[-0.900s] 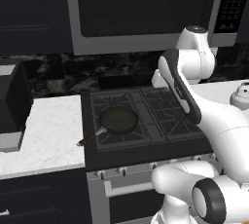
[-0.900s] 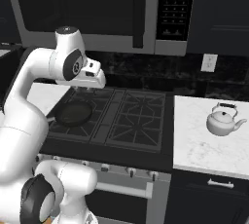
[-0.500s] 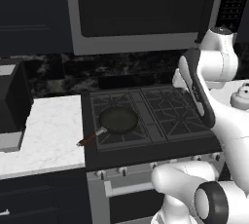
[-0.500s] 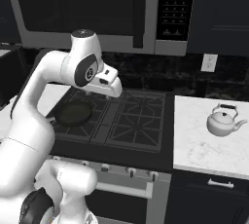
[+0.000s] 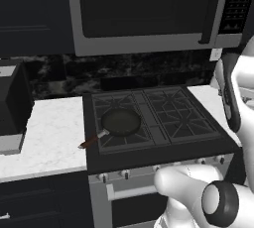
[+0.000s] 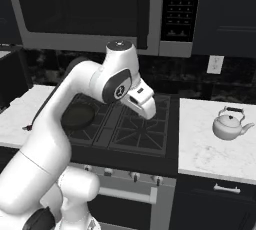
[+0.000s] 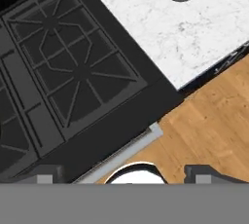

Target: Pick the kettle from the counter and place it on a stove burner. Then turn the burner on.

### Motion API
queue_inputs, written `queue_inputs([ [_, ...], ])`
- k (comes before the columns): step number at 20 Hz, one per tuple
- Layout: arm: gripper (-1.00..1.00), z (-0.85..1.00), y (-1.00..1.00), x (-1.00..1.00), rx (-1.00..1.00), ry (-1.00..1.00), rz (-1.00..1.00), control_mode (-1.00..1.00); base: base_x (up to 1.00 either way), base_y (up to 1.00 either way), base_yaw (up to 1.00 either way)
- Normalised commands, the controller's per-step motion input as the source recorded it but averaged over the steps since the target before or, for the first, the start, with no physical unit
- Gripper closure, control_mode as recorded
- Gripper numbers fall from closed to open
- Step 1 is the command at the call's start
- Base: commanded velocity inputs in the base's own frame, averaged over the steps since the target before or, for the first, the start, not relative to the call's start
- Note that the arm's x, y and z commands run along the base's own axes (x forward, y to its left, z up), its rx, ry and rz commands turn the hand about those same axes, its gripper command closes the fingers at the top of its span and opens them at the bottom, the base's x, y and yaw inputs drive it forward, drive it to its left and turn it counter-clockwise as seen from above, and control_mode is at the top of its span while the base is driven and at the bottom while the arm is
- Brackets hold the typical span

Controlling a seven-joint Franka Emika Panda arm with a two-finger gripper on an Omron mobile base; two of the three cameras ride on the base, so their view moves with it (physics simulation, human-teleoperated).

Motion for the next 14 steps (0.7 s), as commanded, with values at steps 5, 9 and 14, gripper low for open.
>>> queue_inputs([
  [5,-1.0,0.0,-1.0,-0.08,0.05,0.0,-0.35,-1.0,0.0,0.0,0.0],
  [9,-1.0,-0.09,-1.0,0.03,0.07,0.0,-0.35,-1.0,0.0,0.0,0.0],
  [14,-1.0,-0.22,-1.0,0.02,0.11,-0.05,-0.31,-1.0,0.0,0.0,0.0],
])
